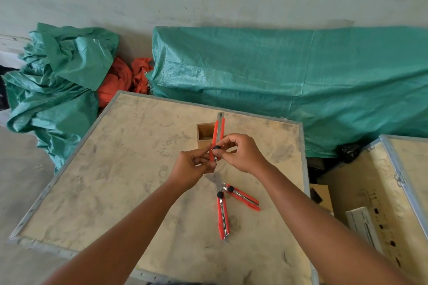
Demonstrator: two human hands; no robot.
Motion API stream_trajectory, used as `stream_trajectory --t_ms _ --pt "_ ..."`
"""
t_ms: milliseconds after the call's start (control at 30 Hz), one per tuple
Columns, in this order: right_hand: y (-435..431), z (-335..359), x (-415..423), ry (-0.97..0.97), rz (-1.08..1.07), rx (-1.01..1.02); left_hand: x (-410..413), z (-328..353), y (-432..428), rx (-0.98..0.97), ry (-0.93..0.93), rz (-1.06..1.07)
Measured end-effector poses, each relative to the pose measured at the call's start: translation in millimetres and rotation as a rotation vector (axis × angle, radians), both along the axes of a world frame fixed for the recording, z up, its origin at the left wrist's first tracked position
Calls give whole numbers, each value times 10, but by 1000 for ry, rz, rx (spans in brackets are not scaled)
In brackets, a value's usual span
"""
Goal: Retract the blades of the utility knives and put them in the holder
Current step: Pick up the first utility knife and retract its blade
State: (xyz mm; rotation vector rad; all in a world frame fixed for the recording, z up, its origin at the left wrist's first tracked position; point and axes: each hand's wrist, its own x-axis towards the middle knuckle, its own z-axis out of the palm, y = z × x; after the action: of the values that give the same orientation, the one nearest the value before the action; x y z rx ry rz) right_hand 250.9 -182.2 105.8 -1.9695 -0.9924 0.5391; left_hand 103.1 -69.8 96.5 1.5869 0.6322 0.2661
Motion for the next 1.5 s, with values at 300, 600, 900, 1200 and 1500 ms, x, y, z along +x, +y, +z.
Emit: stream_trajectory --t_ms 300,600,900,1200,1500 --pt "689 -212 620 98 -155 92 528 -277 640 123 33 18" --pt "1074 -582 891 -66 -233 33 927 -611 1080 451 511 -100" --pt "1131 -935 837 -202 -195 -29 1087 -738 1254 399 544 -264" --pt "1092 -955 819 -200 -202 -20 1117 -749 1240 407 544 -250" --pt "526 -854 551 -150 -243 8 729 -554 823 378 313 47"
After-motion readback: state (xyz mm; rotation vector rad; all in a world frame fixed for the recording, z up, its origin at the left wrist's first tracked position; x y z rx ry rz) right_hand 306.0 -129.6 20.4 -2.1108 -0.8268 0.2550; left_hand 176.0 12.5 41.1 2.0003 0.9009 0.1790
